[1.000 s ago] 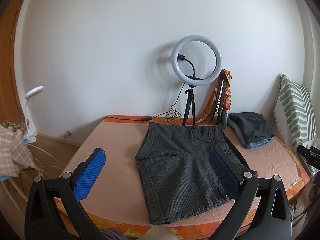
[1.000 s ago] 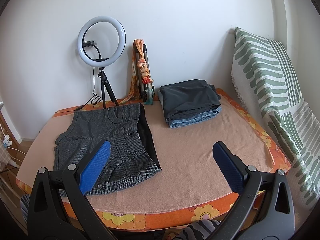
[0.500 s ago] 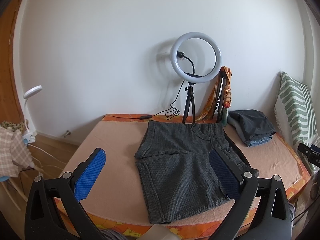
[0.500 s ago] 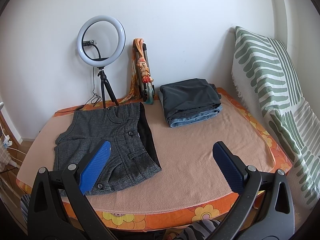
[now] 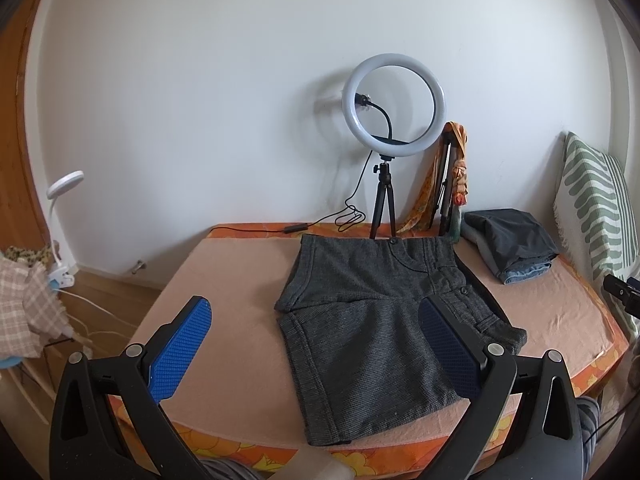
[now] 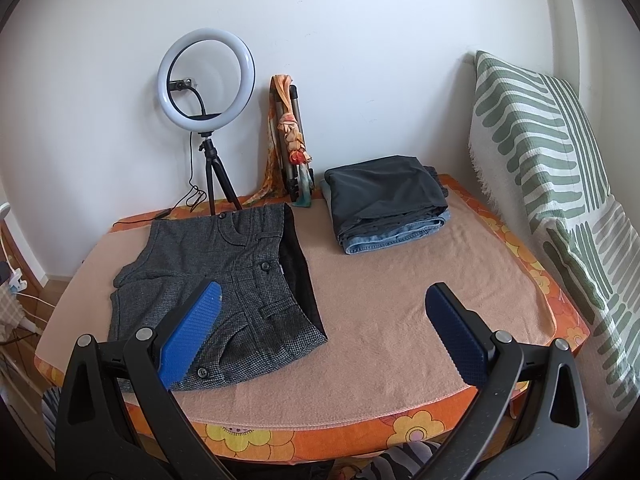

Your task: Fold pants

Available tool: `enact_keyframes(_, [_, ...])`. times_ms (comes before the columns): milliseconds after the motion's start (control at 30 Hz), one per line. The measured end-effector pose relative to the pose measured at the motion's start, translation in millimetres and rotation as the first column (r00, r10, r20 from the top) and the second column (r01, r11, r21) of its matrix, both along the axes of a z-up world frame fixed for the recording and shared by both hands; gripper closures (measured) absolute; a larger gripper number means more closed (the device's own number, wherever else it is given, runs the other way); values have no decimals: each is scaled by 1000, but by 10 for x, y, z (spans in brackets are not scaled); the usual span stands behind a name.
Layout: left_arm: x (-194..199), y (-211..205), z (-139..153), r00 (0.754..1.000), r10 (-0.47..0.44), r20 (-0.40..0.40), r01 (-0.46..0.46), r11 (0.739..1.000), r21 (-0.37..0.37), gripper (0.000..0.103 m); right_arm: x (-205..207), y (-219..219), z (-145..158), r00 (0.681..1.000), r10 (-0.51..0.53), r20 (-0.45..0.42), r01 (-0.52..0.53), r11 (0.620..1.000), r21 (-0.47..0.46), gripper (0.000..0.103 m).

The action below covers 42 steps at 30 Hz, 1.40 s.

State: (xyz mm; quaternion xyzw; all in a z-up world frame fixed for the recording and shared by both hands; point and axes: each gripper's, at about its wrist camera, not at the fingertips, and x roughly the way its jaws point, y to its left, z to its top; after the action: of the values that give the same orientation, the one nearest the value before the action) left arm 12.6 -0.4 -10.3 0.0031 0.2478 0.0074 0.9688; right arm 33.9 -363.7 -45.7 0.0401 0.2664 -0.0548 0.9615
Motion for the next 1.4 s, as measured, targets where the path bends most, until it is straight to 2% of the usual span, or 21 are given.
enact_keyframes(333, [218,217,-234,992,-79,-97,80,997,11,0,143,23,31,997,70,-17,-70,997,-38,0])
enact_keyframes(533, [538,497,-288,983,-128,-133,120,991,-64,1,416,73,101,990,138,-29,-139,988,-59,0])
enact_keyframes(667, [842,651,-278,977,-150,-155,138,987,-82,0,680,54,173,980,199,-22,-200,980,-15,0])
enact_keyframes(733, [1041,703,-268,971,-170,-166,156,984,-90,1,859,44,209,973,230,-35,-230,973,2,0])
enact_keyframes(867, [1467,775,-262,956,-218,-195,198,973,-119,1,1278,95,250,960,267,-82,-270,962,-25,0])
enact_keyframes(967, [1783,768,-293,944,-247,-217,228,967,-109,2,1607,133,246,941,314,-123,-322,946,-49,0])
enact_keyframes(1167, [2444,805,-555,910,-287,-300,235,952,-196,3,2253,234,147,908,383,-169,-401,913,-82,0])
enact_keyframes(1267, [2754,755,-711,900,-283,-331,235,955,-178,8,2577,288,32,887,415,-200,-438,895,-86,0])
enact_keyframes(1400, [3114,692,-903,884,-300,-358,243,950,-196,8,3006,367,-130,858,456,-237,-483,873,-65,2])
